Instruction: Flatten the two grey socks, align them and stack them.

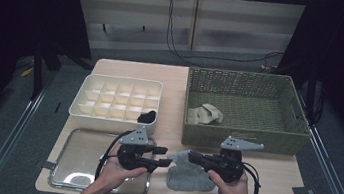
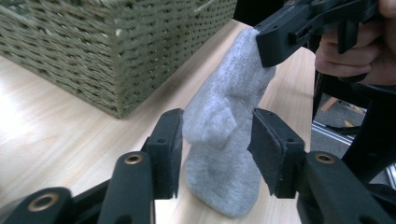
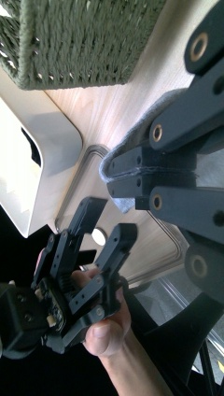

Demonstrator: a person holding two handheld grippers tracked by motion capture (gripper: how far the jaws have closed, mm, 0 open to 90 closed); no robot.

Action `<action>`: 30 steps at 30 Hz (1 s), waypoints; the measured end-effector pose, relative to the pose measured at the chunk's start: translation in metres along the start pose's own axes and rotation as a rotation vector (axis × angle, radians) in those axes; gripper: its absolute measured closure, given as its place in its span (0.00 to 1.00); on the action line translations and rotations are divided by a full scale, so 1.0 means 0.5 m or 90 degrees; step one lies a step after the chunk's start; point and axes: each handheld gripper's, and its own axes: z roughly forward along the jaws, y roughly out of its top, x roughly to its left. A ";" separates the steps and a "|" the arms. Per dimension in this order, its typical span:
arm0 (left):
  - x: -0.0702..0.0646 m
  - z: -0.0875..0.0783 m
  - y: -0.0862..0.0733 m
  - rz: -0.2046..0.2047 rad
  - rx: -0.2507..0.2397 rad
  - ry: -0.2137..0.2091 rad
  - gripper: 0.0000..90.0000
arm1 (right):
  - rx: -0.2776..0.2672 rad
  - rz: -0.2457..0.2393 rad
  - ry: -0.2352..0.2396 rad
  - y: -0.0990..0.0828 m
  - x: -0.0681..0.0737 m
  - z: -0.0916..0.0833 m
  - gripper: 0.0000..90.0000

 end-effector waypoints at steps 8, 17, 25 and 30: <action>-0.003 0.020 -0.016 -0.005 0.028 -0.017 0.81 | 0.001 0.000 0.004 -0.004 0.008 -0.005 1.00; -0.038 -0.006 -0.016 0.005 0.063 -0.087 0.86 | 0.019 0.006 -0.005 -0.026 0.024 -0.025 1.00; 0.013 0.036 -0.035 -0.041 0.100 -0.044 0.86 | 0.070 0.018 -0.032 -0.044 -0.013 0.018 1.00; 0.032 0.055 -0.028 -0.059 0.098 -0.024 0.84 | 0.075 0.025 -0.049 -0.038 -0.050 0.039 1.00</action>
